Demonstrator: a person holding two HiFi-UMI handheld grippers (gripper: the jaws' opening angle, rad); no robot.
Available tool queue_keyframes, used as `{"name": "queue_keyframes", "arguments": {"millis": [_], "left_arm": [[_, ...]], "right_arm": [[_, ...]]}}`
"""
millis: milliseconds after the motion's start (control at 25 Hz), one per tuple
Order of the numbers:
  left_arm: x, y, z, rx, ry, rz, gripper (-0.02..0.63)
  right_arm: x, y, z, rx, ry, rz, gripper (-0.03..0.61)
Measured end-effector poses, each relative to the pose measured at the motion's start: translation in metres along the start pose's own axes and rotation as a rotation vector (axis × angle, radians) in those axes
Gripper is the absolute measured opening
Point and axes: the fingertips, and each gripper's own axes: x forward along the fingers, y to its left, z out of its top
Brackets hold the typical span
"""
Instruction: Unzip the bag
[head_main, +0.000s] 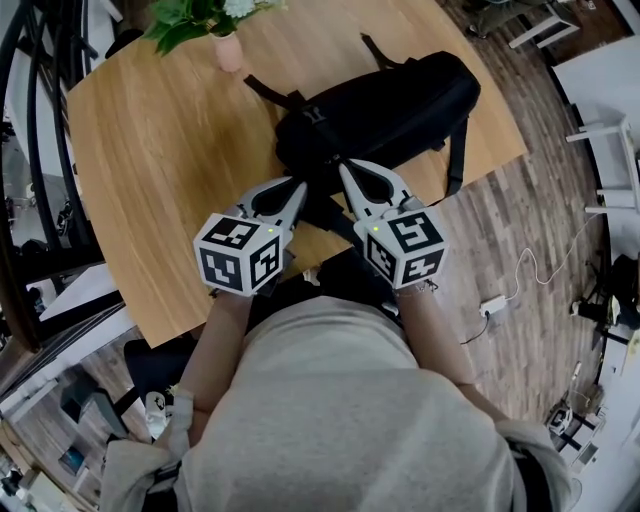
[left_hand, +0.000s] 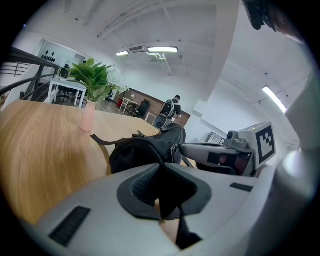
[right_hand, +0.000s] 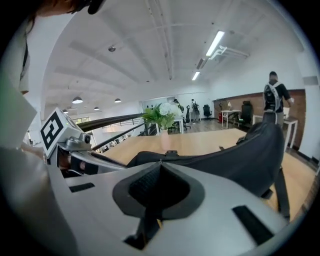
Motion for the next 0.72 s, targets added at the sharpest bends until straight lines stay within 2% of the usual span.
{"name": "queue_keyframes", "arguments": {"millis": [160, 320, 480, 720], "left_arm": [[0.001, 0.001, 0.002, -0.005, -0.012, 0.011, 0.043], [0.0, 0.004, 0.003, -0.018, -0.029, 0.047, 0.043], [0.001, 0.01, 0.005, -0.027, -0.051, 0.12, 0.043], [0.003, 0.016, 0.013, 0.002, -0.067, 0.239, 0.043]], "right_arm": [[-0.003, -0.004, 0.0, -0.009, -0.008, 0.003, 0.009], [-0.002, -0.007, 0.0, -0.006, -0.004, 0.05, 0.009], [-0.001, -0.018, 0.002, -0.018, 0.002, 0.091, 0.009], [0.001, -0.043, 0.007, -0.012, 0.013, 0.157, 0.009]]}}
